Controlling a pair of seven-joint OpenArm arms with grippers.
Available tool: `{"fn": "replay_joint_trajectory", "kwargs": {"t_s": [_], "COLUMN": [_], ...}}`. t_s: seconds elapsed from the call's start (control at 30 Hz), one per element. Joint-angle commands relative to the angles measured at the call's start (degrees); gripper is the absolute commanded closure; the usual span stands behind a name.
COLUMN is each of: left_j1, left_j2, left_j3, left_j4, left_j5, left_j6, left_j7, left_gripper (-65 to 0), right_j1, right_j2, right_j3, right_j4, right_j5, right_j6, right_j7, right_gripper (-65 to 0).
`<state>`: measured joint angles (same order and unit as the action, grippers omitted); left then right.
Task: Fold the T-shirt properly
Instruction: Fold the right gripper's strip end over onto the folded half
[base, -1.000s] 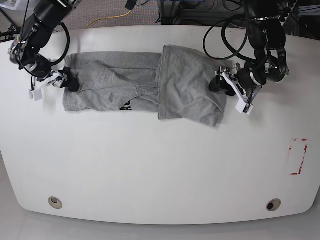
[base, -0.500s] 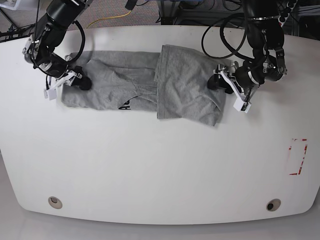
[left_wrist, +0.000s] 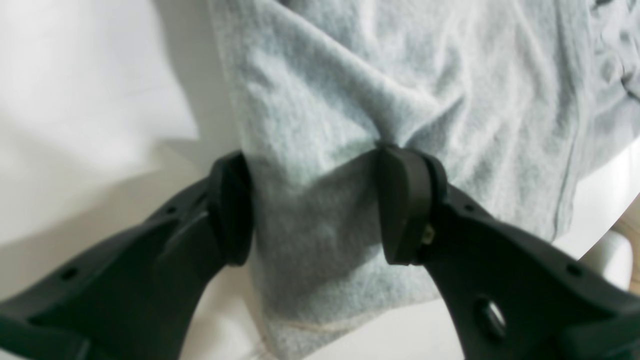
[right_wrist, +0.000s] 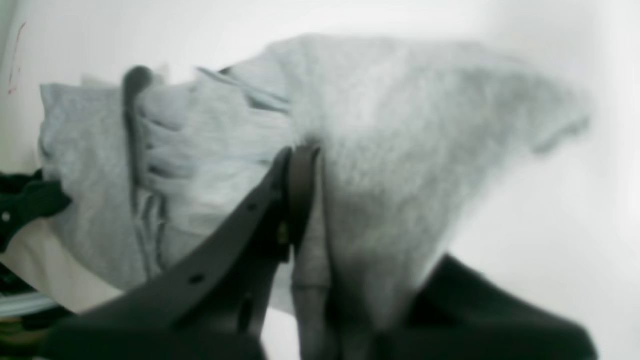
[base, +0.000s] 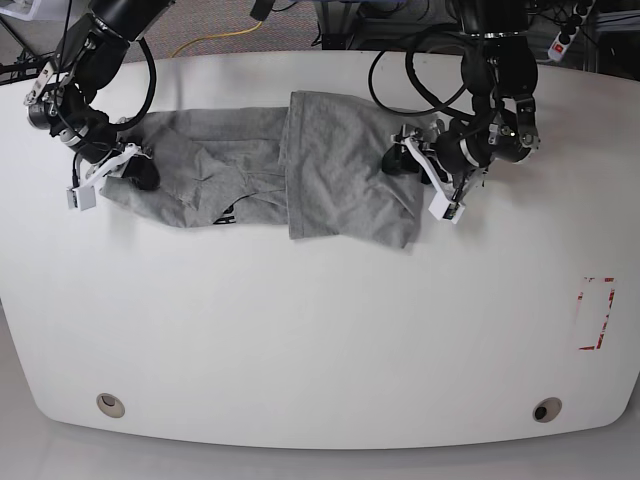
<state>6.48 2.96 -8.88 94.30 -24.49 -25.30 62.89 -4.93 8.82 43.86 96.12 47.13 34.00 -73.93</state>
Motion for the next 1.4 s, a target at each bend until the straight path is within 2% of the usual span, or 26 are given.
{"fn": "replay_joint_trajectory", "kwargs": {"t_s": [0.0,0.17,0.4,0.6,0.8,1.07,1.23,1.37], "left_j1": [-0.9,-3.18,-4.68,-4.85,-4.5,-4.06,-4.06,-4.06], "left_j2": [2.53,5.96,6.04,6.04,6.04,6.04,6.04,6.04], "left_j3": [0.14,0.14,0.14,0.14,0.14,0.14,0.14,0.14], "left_j4": [0.25,-4.32,-8.1,-7.93,-7.93,-8.02,-8.1,-8.1], "left_j5": [1.94,4.05,3.88,3.7,3.7,3.7,3.61,3.61], "left_j6": [-0.06,-0.06,-0.06,-0.06,-0.06,-0.06,-0.06,-0.06], "left_j7": [-0.61,-0.61,-0.7,-0.7,-0.7,-0.7,-0.7,-0.7], "left_gripper": [-35.3,-35.3,-35.1,-35.1,-35.1,-35.1,-35.1,-35.1], "right_j1": [0.84,0.84,1.1,0.84,0.93,1.28,1.37,1.37], "right_j2": [-0.51,-2.8,-6.67,-7.28,-7.46,-10.09,-10.53,-11.06], "right_j3": [-1.88,-8.3,-18.41,-24.56,-26.58,-26.76,-27.02,-31.24], "right_j4": [5.2,13.55,16.28,16.1,14.08,12.5,12.41,12.5], "right_j5": [1.96,1.96,1.61,1.35,1.61,1.44,1.35,1.35], "right_j6": [0.33,0.33,0.33,-0.11,-0.11,0.24,0.24,0.24], "right_j7": [0.3,0.22,0.57,2.33,3.47,3.47,3.47,4.79], "right_gripper": [0.0,0.0,0.0,0.0,0.0,0.0,0.0,0.0]}}
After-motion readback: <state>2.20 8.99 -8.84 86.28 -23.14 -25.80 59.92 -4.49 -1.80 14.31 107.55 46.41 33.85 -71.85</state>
